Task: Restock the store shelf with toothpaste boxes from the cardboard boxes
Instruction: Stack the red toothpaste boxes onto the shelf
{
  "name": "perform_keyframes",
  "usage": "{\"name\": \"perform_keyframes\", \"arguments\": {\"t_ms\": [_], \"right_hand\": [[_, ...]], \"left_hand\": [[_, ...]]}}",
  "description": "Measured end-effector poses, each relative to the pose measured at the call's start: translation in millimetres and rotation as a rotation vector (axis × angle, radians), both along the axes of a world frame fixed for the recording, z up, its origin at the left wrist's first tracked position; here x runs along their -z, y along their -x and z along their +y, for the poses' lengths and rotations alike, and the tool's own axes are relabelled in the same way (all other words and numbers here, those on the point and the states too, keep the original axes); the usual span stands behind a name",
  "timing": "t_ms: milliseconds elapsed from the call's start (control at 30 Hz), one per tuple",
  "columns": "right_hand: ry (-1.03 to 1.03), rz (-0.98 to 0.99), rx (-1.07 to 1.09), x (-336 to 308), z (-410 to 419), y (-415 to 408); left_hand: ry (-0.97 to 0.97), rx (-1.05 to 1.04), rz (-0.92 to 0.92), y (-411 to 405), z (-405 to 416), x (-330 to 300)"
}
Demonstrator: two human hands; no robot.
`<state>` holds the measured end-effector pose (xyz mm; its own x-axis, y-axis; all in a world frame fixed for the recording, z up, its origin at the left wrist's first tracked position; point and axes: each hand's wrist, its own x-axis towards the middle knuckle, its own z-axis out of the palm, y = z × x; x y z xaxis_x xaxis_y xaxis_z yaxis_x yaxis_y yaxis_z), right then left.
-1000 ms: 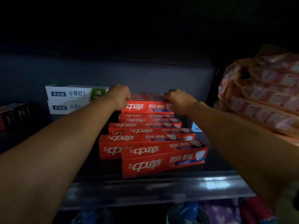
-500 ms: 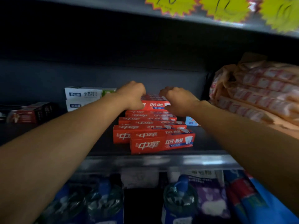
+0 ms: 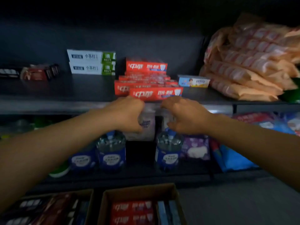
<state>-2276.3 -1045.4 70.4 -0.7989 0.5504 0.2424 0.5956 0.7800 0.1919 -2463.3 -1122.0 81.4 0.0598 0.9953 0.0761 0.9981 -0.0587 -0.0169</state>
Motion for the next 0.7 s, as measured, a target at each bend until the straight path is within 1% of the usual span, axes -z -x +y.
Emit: {"name": "perform_keyframes", "arguments": {"t_ms": [167,367,467,567,700], "right_hand": [[0.14,-0.077,-0.053,90.1,-22.0,-9.3],[0.363,-0.228,-0.105,213.8,-43.4,-10.4],[0.499,-0.226,-0.131,268.0,-51.3,-2.8],[0.586,-0.274,-0.135,315.6,-63.1,3.7],[0.682,-0.363,-0.185,358.5,-77.9,10.4]], "left_hand": [[0.185,0.037,-0.002,-7.7,-16.4,97.7],[0.448,0.068,-0.113,-15.9,-36.3,210.2],[0.532,0.044,-0.16,-6.0,-42.6,260.1],[0.625,0.027,-0.204,3.0,-53.8,297.0],[0.678,0.024,-0.22,8.3,-63.6,325.9]]}}
